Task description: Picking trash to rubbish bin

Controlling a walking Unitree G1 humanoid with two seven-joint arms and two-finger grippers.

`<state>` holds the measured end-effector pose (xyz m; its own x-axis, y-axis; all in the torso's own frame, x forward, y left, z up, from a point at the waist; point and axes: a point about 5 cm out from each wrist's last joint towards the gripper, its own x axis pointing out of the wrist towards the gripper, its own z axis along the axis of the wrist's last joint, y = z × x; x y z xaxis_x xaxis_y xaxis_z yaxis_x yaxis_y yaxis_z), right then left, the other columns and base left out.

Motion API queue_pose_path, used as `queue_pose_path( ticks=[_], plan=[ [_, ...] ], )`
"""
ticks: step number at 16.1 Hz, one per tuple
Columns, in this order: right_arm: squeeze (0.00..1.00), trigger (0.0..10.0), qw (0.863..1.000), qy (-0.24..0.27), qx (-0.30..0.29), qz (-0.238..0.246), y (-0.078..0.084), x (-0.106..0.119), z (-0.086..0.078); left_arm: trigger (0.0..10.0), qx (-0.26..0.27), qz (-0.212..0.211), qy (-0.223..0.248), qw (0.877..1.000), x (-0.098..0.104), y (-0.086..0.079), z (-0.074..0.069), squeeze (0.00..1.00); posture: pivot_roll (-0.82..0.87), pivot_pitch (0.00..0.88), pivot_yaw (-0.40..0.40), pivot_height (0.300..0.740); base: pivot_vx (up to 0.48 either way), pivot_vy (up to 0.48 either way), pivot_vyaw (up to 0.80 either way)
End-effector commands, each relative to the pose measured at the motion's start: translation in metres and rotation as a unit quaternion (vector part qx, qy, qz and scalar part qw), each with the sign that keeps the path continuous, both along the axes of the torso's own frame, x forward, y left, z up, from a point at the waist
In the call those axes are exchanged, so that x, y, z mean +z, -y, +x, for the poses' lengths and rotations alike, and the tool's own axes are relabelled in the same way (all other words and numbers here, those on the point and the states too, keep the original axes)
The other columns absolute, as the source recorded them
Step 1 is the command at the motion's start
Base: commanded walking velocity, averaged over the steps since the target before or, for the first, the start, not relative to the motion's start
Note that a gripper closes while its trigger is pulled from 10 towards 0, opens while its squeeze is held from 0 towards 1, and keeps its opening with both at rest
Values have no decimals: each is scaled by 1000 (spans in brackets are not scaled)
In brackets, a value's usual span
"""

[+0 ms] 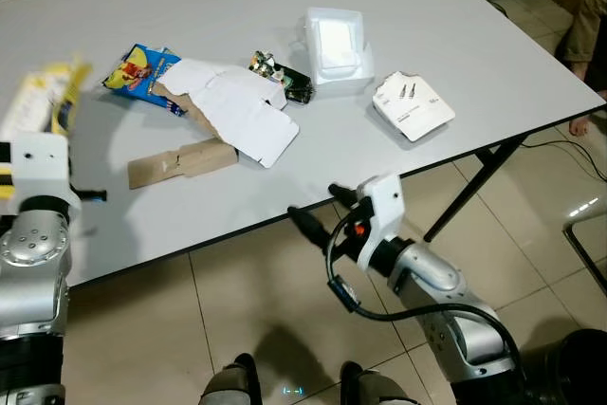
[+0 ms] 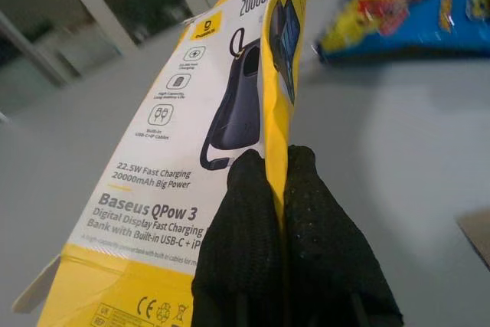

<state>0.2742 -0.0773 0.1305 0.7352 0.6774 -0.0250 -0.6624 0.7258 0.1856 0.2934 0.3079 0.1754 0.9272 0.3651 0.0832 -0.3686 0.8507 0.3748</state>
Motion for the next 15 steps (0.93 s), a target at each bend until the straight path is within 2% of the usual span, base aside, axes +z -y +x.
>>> queue_pose_path(
  ticks=[1,3,4,5,6,10,15],
  plan=[
    [0,10000,1000,-3,-9,-4,2,-3,1,0,7,19,27,999,11,0,-4,0,-43,191,21,740,0,0,0],
    [0,10000,1000,2,-23,-9,5,-4,6,0,-21,26,54,998,20,17,-5,0,-39,184,16,740,0,0,0],
    [0,10000,999,5,-30,-12,7,-3,8,0,-46,1,56,997,17,30,-6,0,-38,182,15,740,0,0,0],
    [0,10000,999,7,-37,-15,9,-3,11,0,-95,-32,66,993,13,52,-7,0,-36,179,13,740,0,0,0],
    [0,10000,999,11,-46,-20,11,-2,16,0,-116,-59,73,989,4,69,-11,0,-37,176,10,740,0,0,0],
    [0,10000,998,19,-53,-24,15,1,23,0,-120,-80,75,987,-3,85,-13,0,-44,172,-4,740,0,0,0],
    [0,10000,990,51,-117,-51,37,9,43,0,-187,-130,36,973,-29,132,-24,0,-54,172,-10,740,0,0,0]
  ],
)
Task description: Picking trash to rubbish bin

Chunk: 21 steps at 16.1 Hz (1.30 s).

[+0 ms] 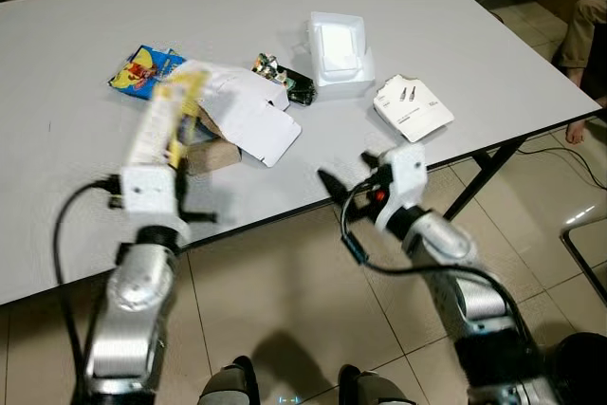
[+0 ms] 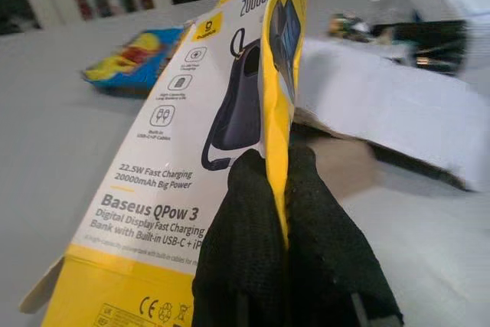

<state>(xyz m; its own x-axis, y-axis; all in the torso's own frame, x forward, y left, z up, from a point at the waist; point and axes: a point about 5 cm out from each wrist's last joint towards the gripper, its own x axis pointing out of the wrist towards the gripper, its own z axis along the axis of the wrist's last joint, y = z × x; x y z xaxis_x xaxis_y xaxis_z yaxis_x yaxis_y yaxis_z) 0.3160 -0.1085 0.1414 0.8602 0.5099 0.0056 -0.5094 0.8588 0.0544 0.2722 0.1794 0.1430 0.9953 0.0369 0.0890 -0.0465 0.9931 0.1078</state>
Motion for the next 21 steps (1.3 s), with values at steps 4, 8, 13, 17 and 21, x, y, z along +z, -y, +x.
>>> queue_pose_path(
  ticks=[4,8,13,17,21],
  plan=[
    [0,10000,998,25,-52,0,14,5,7,0,10,3,22,1000,5,5,-5,0,-56,177,-12,740,0,0,0],
    [0,10000,997,34,-64,-5,14,6,9,10000,17,32,39,999,13,2,-3,0,-55,184,-13,740,0,0,0],
    [0,10000,997,26,-68,-7,16,3,10,10000,28,25,38,999,12,3,-4,0,-55,193,-18,740,0,0,-629],
    [0,10000,998,26,-64,-6,15,2,9,10000,31,29,33,999,11,5,-1,0,-55,193,-18,740,0,0,-392],
    [0,10000,998,26,-58,-10,14,0,7,10000,42,29,22,998,9,3,1,0,-55,193,-18,740,0,0,0]
  ],
)
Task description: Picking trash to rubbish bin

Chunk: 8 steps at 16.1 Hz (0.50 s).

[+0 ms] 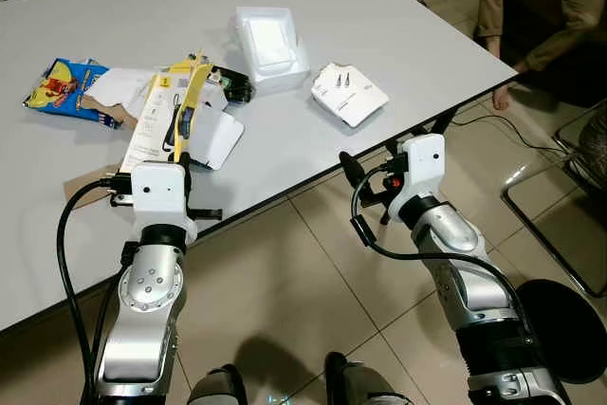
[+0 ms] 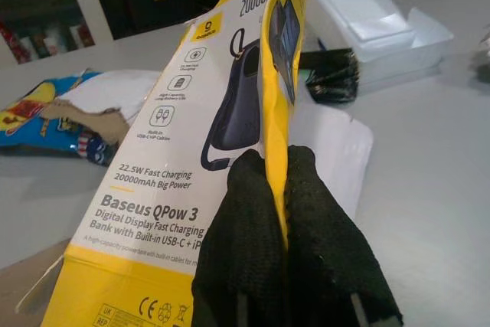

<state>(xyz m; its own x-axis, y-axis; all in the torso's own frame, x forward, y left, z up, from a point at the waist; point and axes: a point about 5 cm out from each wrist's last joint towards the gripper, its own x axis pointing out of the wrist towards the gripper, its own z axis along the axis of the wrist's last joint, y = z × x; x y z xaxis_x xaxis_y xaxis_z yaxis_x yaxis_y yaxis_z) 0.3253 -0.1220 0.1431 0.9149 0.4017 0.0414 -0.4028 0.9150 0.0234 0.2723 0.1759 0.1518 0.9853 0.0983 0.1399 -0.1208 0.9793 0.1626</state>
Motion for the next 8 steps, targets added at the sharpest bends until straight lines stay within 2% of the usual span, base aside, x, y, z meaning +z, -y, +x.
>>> queue_pose_path(
  ticks=[1,8],
  plan=[
    [0,10000,1000,3,4,-6,0,-2,-3,10000,9,-3,-4,1000,0,-1,1,0,-55,193,-18,740,0,-247,0],
    [0,10000,1000,2,16,-8,-2,-1,-3,10000,11,-4,-15,1000,-4,-1,2,0,-62,193,-12,740,0,-379,0]
  ],
)
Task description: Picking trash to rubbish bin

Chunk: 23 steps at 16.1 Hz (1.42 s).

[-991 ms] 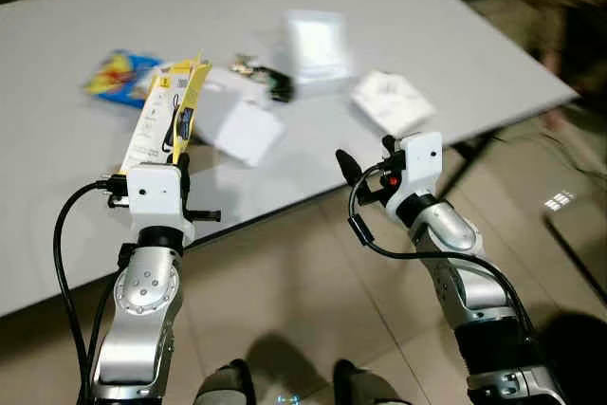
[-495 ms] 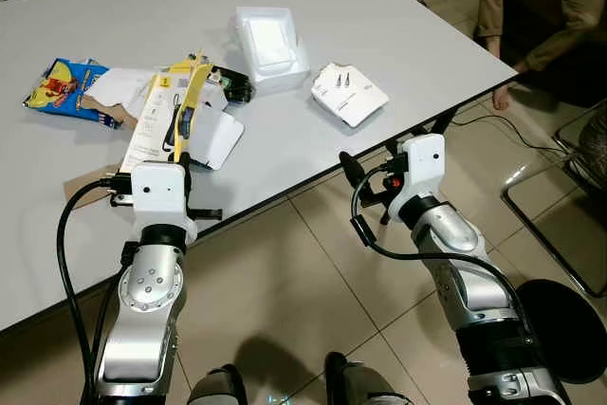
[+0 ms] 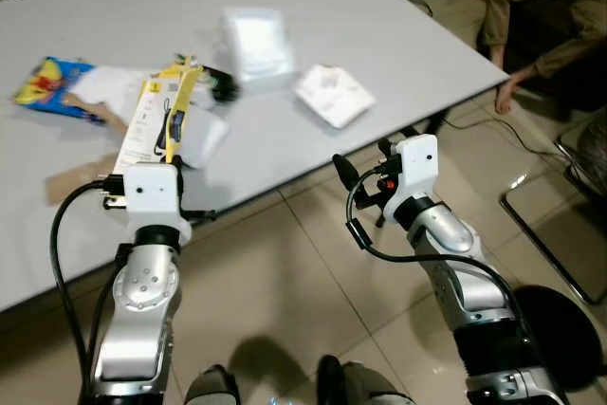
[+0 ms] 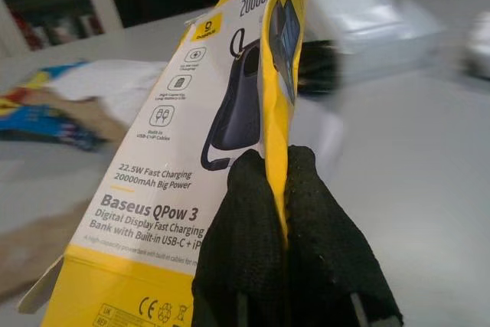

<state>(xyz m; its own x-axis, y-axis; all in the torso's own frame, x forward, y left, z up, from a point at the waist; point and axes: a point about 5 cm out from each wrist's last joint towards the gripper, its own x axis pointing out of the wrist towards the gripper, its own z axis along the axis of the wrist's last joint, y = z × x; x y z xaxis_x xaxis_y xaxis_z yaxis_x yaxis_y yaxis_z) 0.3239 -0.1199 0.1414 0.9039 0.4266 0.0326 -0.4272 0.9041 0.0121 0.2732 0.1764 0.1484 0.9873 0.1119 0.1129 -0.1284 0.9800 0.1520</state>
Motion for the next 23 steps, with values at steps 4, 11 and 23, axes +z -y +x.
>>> queue_pose_path(
  ticks=[4,11,23],
  plan=[
    [0,10000,1000,3,6,-2,-1,0,-3,10000,8,4,-7,1000,-1,-3,1,0,-62,195,-8,740,0,-411,0],
    [0,10000,1000,8,17,-11,-2,0,-4,10000,16,-5,-7,1000,-3,-4,2,0,-65,190,-9,740,0,-58,0],
    [0,10000,1000,9,21,-6,-6,-1,-5,10000,40,-17,-14,999,-1,-19,4,0,-57,184,0,740,52,0,374]
  ],
)
